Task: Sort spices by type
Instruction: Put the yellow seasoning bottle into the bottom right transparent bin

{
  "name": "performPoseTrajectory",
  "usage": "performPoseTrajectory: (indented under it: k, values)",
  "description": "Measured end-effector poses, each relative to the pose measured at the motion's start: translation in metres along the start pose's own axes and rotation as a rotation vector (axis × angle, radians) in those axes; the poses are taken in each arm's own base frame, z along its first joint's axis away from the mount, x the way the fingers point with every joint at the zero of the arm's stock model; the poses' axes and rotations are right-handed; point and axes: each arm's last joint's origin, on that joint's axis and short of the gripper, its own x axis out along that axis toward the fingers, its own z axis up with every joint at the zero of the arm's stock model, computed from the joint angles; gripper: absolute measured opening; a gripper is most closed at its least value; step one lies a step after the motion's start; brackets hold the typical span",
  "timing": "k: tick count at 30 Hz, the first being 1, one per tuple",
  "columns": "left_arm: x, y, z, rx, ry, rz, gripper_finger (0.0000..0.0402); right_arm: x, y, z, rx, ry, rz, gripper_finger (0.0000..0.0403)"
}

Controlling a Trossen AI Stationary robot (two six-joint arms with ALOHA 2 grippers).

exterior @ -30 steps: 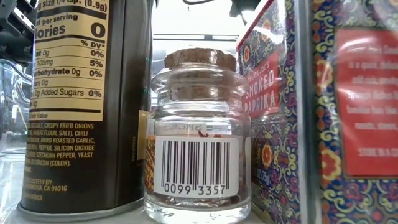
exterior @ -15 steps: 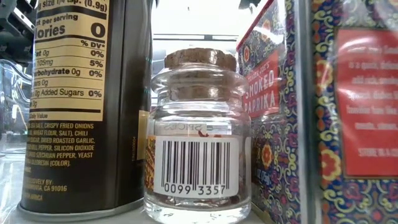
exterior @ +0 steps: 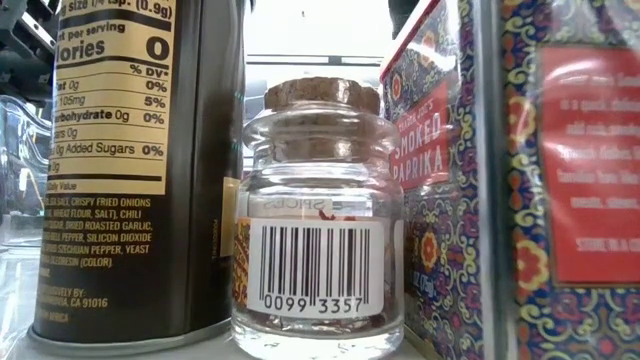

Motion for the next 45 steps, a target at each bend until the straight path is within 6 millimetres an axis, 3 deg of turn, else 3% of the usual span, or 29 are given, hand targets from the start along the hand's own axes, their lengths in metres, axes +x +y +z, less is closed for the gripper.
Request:
performPoseTrajectory:
  k: [12, 18, 22, 30, 34, 37, 40, 45]
  values:
    - [0.0, 0.0, 0.0, 0.0, 0.0, 0.0, 0.0, -0.007, -0.048, 0.042, 0.12, -0.366, -0.015, 0.0113]
    - [0.0, 0.0, 0.0, 0.0, 0.0, 0.0, 0.0, -0.018, -0.071, 0.063, 0.193, -0.605, -0.019, 0.0014]
    - [0.0, 0.0, 0.005, 0.026, -0.059, 0.018, 0.0, -0.026, -0.087, 0.071, 0.281, -0.719, -0.006, 0.0017]
    - [-0.013, -0.006, 0.048, -0.249, -0.551, 0.001, 0.0, -0.029, -0.096, 0.071, 0.33, -0.728, 0.044, 0.0004]
    - [-0.028, -0.001, 0.066, -0.501, -0.85, 0.216, 0.0, -0.029, -0.096, 0.071, 0.37, -0.728, 0.06, 0.0005]
    - [-0.026, 0.001, 0.076, -0.528, -0.803, 0.431, 0.0, -0.029, -0.096, 0.071, 0.392, -0.736, 0.071, 0.0001]
    - [-0.017, -0.003, 0.092, -0.492, -0.654, 0.485, 0.0, -0.03, -0.095, 0.072, 0.405, -0.748, 0.08, 0.0002]
    - [0.0, -0.01, 0.148, -0.358, -0.475, 0.555, 0.0009, -0.033, -0.097, 0.075, 0.386, -0.797, 0.078, 0.0001]
